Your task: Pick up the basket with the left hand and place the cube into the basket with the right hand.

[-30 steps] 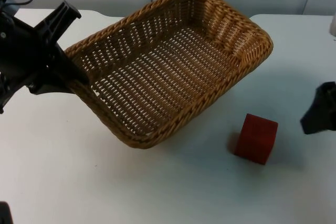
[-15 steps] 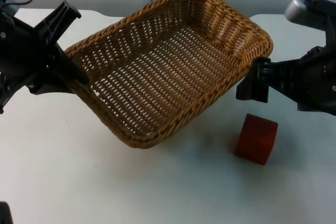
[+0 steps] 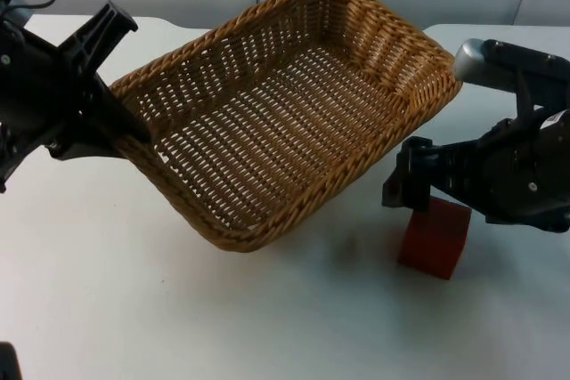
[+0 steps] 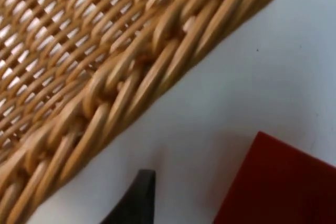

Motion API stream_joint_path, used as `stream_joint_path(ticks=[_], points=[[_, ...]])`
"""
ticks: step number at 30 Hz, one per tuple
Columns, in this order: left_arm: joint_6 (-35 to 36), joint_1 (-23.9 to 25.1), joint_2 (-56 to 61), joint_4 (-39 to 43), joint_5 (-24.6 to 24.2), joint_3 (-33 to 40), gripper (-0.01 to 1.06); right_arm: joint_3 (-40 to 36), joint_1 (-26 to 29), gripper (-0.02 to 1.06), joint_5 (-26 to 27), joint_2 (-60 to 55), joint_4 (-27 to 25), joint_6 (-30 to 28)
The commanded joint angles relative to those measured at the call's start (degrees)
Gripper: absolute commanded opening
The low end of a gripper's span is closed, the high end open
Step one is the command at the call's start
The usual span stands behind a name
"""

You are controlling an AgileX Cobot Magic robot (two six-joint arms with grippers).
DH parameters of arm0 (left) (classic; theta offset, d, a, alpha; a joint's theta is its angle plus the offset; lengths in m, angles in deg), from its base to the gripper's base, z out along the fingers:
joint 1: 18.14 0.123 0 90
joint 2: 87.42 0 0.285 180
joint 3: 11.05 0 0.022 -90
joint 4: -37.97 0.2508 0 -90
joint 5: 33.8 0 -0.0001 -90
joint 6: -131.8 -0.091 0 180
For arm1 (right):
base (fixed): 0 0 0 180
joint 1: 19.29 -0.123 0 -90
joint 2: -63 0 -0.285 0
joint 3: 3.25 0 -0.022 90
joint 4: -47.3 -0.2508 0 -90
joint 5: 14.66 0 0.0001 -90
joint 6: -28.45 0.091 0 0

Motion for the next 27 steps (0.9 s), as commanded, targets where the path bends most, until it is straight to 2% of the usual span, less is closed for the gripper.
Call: stream_joint_path(ticks=[1, 8, 11, 13, 14, 15, 16, 17, 18, 21, 22, 23, 25, 26, 27], points=[[0.33, -0.11, 0.94, -1.12, -1.06, 0.03, 0.00, 0.38, -0.41, 1.05, 1.39, -0.95, -0.14, -0.34], [0.33, -0.11, 0.94, -1.12, -0.93, 0.03, 0.00, 0.38, -0.66, 1.05, 2.93, -4.73, -0.14, -0.34], [0.33, -0.11, 0.94, -1.12, -0.93, 0.03, 0.00, 0.38, -0.66, 1.00, 3.57, -5.71, -0.03, -0.34], [0.33, -0.11, 0.94, -1.12, -0.93, 0.03, 0.00, 0.38, -0.66, 0.80, 4.29, -6.48, -0.03, -0.34], [0.33, -0.11, 0.94, -1.12, -0.81, 0.03, 0.00, 0.38, -0.66, 0.62, 5.02, -6.86, -0.03, -0.34], [0.33, -0.11, 0.94, -1.12, -0.81, 0.03, 0.00, 0.38, -0.66, 0.62, 5.02, -6.86, -0.03, -0.34], [0.33, -0.11, 0.94, -1.12, -0.81, 0.03, 0.00, 0.38, -0.66, 0.42, 5.65, -6.87, -0.03, -0.34], [0.33, -0.11, 0.94, -1.12, -0.81, 0.03, 0.00, 0.38, -0.66, 0.12, 7.26, -6.87, -0.14, 0.17], [0.33, -0.11, 0.94, -1.12, -0.81, 0.03, 0.00, 0.38, -0.66, 0.00, 8.61, -6.40, -0.41, 1.30], [0.33, -0.11, 0.94, -1.12, -0.81, 0.03, 0.00, 0.38, -0.66, 0.00, 11.49, -4.96, -2.28, 0.31], [0.33, -0.11, 0.94, -1.12, -0.81, 0.03, 0.00, 0.26, -0.66, 0.00, 13.36, -3.86, -4.18, -1.79], [0.33, -0.11, 0.94, -1.12, -0.81, 0.03, 0.00, 0.16, -0.40, 0.00, 15.87, -2.57, -6.69, -4.03], [0.33, -0.11, 0.94, -1.12, -0.81, 0.03, 0.00, -0.38, 0.00, 0.00, 21.17, 0.25, -13.65, -12.15], [0.33, -0.11, 0.94, -1.12, -0.81, 0.03, 0.00, -0.38, 0.00, 0.00, 21.17, 0.25, -13.65, -12.15], [0.33, -0.11, 0.94, -1.12, -0.81, 0.03, 0.00, -0.66, 0.00, 0.00, 25.35, 1.94, -20.11, -18.75]])
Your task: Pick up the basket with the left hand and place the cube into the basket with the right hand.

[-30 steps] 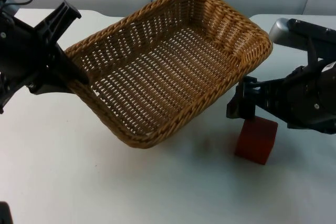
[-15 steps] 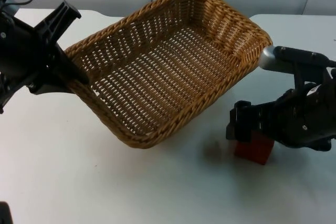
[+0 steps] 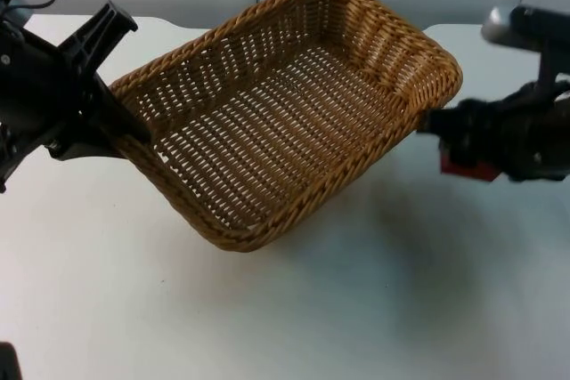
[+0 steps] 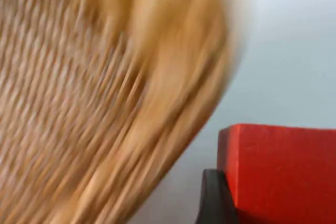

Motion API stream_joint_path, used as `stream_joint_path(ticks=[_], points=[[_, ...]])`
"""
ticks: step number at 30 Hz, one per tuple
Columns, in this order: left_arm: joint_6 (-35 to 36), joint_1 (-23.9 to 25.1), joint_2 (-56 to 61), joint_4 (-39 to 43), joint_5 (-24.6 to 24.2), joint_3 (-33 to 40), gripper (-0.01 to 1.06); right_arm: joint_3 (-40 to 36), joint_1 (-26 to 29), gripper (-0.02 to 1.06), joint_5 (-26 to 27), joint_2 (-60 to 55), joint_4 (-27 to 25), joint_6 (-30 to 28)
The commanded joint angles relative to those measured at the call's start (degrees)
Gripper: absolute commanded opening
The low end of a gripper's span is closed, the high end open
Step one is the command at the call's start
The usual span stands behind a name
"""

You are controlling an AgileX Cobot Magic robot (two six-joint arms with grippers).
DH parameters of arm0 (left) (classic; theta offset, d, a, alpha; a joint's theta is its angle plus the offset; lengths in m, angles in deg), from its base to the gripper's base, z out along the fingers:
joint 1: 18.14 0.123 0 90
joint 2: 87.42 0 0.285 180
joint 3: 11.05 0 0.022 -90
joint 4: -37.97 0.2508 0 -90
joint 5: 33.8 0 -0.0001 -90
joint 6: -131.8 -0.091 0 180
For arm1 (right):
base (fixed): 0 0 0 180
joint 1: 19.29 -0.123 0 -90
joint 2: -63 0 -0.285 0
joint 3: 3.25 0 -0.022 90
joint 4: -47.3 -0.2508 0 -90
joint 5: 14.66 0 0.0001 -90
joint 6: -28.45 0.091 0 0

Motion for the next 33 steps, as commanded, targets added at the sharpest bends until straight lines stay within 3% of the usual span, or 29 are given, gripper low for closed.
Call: stream_joint_path(ticks=[1, 3, 4, 5, 7, 9, 10, 11, 13, 14, 16, 17, 18, 19, 21, 23, 24, 26, 28, 33], points=[[0.33, -0.11, 0.94, -1.12, -0.81, 0.03, 0.00, -0.75, 0.47, 0.00, 7.61, 2.81, -10.63, -9.86], [0.33, -0.11, 0.94, -1.12, -0.81, 0.03, 0.00, -0.75, 0.47, 0.00, 19.13, 6.05, -25.00, -27.12], [0.33, -0.11, 0.94, -1.12, -0.81, 0.03, 0.00, -0.75, 0.47, 0.00, 19.13, 6.05, -25.00, -27.12], [0.33, -0.11, 0.94, -1.12, -0.81, 0.03, 0.00, -0.75, 0.47, 0.00, 26.24, 7.17, -29.56, -34.17], [0.33, -0.11, 0.94, -1.12, -0.81, 0.03, 0.00, -0.75, 0.47, 0.00, 38.38, 9.71, -31.53, -42.11], [0.33, -0.11, 0.94, -1.12, -0.81, 0.03, 0.00, -0.75, 0.47, 0.00, 39.31, 11.15, -30.42, -42.49], [0.33, -0.11, 0.94, -1.12, -0.81, 0.03, 0.00, -0.75, 0.47, 0.00, 37.59, 12.55, -28.78, -42.20], [0.33, -0.11, 0.94, -1.12, -0.81, 0.03, 0.00, -0.75, 0.47, 0.00, 32.53, 14.38, -26.47, -40.87], [0.33, -0.11, 0.94, -1.12, -0.81, 0.03, 0.00, -0.75, 0.47, 0.00, 16.80, 17.32, -15.59, -35.13], [0.33, -0.11, 0.94, -1.12, -0.81, 0.03, 0.00, -0.75, 0.47, 0.00, 16.80, 17.32, -15.59, -35.13], [0.33, -0.11, 0.94, -1.12, -0.81, 0.03, 0.00, 0.93, 0.47, 0.00, 1.05, 18.06, 1.66, -22.85], [0.33, -0.11, 0.94, -1.12, -0.81, 0.03, 0.00, 2.60, 0.47, 0.00, -8.09, 17.63, 12.74, -14.59], [0.33, -0.11, 0.94, -1.12, -0.81, 0.03, 0.00, 3.32, 0.47, 0.00, -9.78, 17.50, 16.10, -11.01], [0.33, -0.11, 0.94, -1.12, -0.81, 0.03, 0.00, 3.32, 0.47, 0.00, -9.78, 17.50, 16.10, -11.01], [0.33, -0.11, 0.94, -1.12, -0.81, 0.03, 0.00, 5.69, 0.47, 0.00, -17.32, 15.48, 24.70, 0.07], [0.33, -0.11, 0.94, -1.12, -0.81, 0.03, 0.00, 7.28, 0.47, 0.00, -23.62, 12.24, 26.39, 2.50], [0.33, -0.11, 0.94, -1.12, -0.81, 0.03, 0.00, 7.28, 0.47, 0.00, -23.62, 12.24, 26.39, 2.50], [0.33, -0.11, 0.94, -1.12, -0.81, 0.03, 0.00, 8.77, -0.01, 0.00, -28.45, 8.89, 26.55, 2.50], [0.33, -0.11, 0.94, -1.12, -0.81, 0.03, 0.00, 11.36, -0.61, 0.00, -33.18, 5.39, 26.95, 0.88], [0.33, -0.11, 0.94, -1.12, -0.81, 0.03, 0.00, 17.89, -2.54, 0.00, -39.04, -0.25, 28.33, -2.61]])
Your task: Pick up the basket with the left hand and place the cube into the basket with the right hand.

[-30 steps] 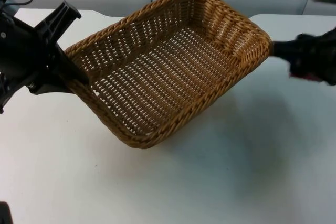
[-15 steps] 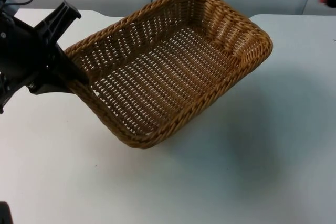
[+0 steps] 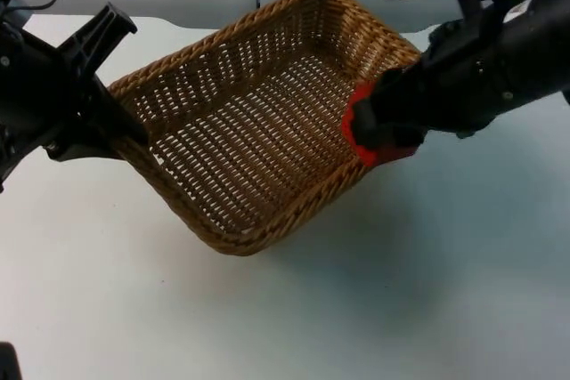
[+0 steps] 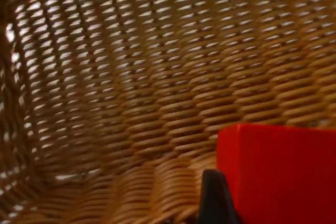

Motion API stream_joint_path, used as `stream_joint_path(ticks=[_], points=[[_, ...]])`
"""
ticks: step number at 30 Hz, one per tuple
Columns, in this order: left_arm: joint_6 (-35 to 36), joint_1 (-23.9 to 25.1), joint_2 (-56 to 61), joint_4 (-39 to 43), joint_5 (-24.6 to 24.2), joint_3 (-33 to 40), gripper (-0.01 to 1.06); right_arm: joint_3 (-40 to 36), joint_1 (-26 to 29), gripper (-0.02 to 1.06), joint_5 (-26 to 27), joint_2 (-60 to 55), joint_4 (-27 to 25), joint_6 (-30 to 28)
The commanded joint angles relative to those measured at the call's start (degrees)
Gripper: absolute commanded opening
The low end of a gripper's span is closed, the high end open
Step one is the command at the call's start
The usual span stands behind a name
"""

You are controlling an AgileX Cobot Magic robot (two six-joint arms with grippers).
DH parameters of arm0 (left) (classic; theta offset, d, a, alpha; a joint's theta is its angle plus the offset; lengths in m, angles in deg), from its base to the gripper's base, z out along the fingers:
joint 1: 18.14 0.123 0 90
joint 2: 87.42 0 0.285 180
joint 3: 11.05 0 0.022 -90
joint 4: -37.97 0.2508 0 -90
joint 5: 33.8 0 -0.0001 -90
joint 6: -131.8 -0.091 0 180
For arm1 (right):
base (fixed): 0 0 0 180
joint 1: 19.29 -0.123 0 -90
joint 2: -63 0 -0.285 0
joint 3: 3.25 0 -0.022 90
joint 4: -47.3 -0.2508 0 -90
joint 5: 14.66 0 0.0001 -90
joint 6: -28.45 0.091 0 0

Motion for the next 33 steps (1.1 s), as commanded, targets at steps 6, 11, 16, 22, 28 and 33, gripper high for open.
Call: stream_joint_path(ticks=[6, 11, 16, 22, 28, 33], points=[[0.33, -0.11, 0.94, -1.58, -1.42, 0.03, 0.00, 8.77, -2.16, 0.00, -4.75, -3.71, 3.95, -3.53], [0.33, -0.11, 0.94, -1.58, -1.42, 0.03, 0.00, 11.11, -2.16, 0.00, -4.43, -3.73, 6.08, -3.53], [0.33, -0.11, 0.94, -1.58, -1.28, 0.03, 0.00, 11.99, -2.16, 0.00, -2.90, -4.10, 8.27, -3.53], [0.33, -0.11, 0.94, -1.58, -1.28, 0.03, 0.00, 11.99, -2.16, 0.00, -2.27, -5.17, 9.58, -4.22], [0.33, -0.11, 0.94, -1.58, -1.28, 0.03, 0.00, 13.21, -2.16, 0.27, -2.27, -8.16, 9.47, -6.12], [0.33, -0.11, 0.94, -1.58, -1.28, 0.03, 0.00, 15.36, -2.16, 0.60, -2.33, -9.22, 9.36, -9.07]])
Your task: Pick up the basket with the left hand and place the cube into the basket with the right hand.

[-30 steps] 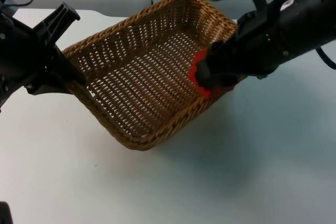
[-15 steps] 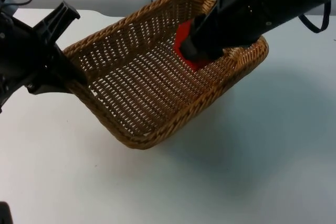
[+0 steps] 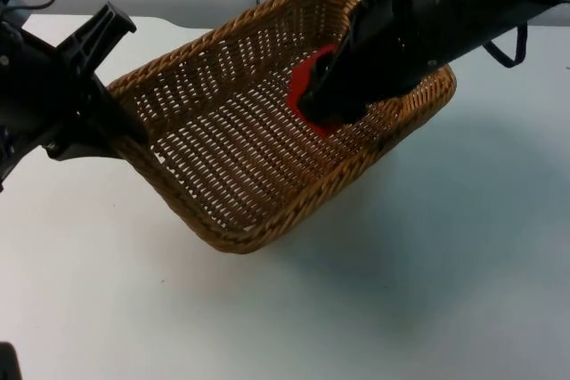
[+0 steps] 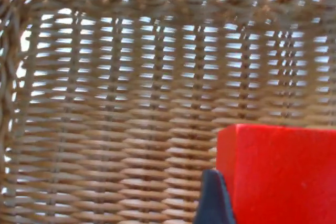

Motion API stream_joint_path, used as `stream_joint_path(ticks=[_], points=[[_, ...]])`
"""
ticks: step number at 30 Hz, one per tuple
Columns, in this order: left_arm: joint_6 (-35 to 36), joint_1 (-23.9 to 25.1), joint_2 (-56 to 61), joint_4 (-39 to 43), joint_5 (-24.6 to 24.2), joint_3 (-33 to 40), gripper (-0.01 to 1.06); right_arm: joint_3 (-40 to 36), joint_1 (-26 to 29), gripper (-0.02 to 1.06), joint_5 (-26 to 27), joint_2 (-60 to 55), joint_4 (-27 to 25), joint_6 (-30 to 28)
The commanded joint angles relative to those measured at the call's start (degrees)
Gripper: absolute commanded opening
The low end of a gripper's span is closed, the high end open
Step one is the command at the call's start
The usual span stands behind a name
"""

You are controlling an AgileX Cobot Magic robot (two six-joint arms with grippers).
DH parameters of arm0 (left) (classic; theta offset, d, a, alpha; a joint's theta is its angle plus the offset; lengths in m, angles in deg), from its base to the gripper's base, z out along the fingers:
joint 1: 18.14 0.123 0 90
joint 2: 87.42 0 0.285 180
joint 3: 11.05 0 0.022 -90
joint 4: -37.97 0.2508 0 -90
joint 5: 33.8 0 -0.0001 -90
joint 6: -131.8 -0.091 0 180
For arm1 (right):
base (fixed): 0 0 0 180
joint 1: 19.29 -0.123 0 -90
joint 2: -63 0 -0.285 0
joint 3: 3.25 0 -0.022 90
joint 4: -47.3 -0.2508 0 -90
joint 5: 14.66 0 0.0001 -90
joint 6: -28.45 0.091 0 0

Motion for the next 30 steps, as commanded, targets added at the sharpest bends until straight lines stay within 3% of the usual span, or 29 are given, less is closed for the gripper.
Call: stream_joint_path(ticks=[1, 4, 7, 18, 30], points=[[0.33, -0.11, 0.94, -1.68, -1.29, 0.03, 0.00, 1.36, -0.29, 0.70, 0.45, 0.29, 0.09, -1.62], [0.33, -0.11, 0.94, -1.68, -1.29, 0.03, 0.00, 4.92, -0.29, 0.97, -0.66, 0.29, 0.09, -3.72], [0.33, -0.11, 0.94, -1.68, -1.29, 0.03, 0.00, 7.01, -0.29, 1.04, -0.66, 0.29, 0.09, -4.26], [0.33, -0.11, 0.94, -1.68, -1.29, 0.03, 0.00, 17.45, 2.57, 1.05, -5.50, 7.41, 0.39, -3.64], [1.37, -0.23, 0.74, -2.47, -2.48, 0.03, 0.00, 17.88, 3.76, 1.05, -10.53, 15.38, 0.15, -2.42]])
